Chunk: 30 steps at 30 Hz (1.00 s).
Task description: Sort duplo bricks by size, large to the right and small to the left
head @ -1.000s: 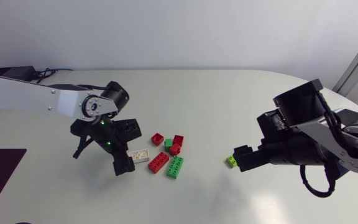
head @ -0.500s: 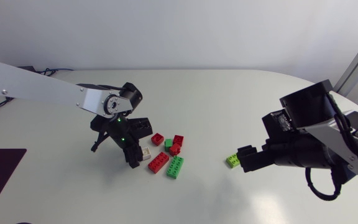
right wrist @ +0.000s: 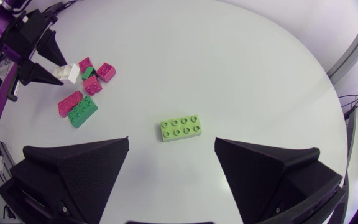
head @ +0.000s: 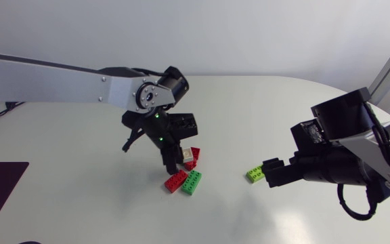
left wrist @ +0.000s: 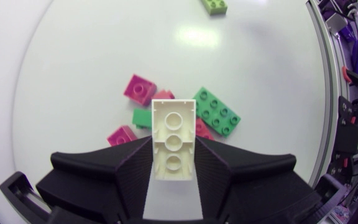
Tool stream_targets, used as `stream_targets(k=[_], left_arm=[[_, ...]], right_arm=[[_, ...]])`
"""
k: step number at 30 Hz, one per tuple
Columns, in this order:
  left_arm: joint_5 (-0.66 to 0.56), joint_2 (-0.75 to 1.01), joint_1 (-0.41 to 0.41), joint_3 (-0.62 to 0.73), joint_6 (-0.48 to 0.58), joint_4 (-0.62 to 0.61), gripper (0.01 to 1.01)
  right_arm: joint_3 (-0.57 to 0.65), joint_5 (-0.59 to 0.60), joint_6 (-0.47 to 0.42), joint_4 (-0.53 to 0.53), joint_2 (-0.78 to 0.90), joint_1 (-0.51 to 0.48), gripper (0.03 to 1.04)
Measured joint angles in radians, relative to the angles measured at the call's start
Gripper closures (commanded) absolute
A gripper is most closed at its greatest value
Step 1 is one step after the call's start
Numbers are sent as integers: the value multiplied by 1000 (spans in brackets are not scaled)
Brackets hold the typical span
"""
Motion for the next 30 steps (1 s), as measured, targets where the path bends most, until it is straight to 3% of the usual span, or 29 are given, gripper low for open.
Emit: stream_targets(k=[6, 12, 17, 18, 19, 21, 22, 30], left_arm=[[-4, 31, -118, 172, -38, -11, 857], [-3, 207, -276, 314, -82, -11, 854], [-2, 330, -343, 371, -97, -19, 811], [2, 342, -348, 376, -105, -19, 770], [4, 350, -351, 379, -108, -22, 662], [5, 353, -350, 381, -109, -43, 193], [5, 352, -348, 381, -109, -61, 61], [5, 265, -287, 368, -107, -146, 52]], right_arm=[[-10, 0, 0, -27, -48, -23, 70], [-23, 0, -1, -74, -117, -61, 70], [-24, 0, -5, -95, -155, -105, 70], [-24, 0, -5, -100, -158, -110, 70], [-25, 0, -5, -104, -159, -112, 70], [-26, 0, -5, -105, -159, -112, 70], [-26, 0, -5, -106, -159, -112, 70], [-26, 0, -4, -105, -159, -103, 70]])
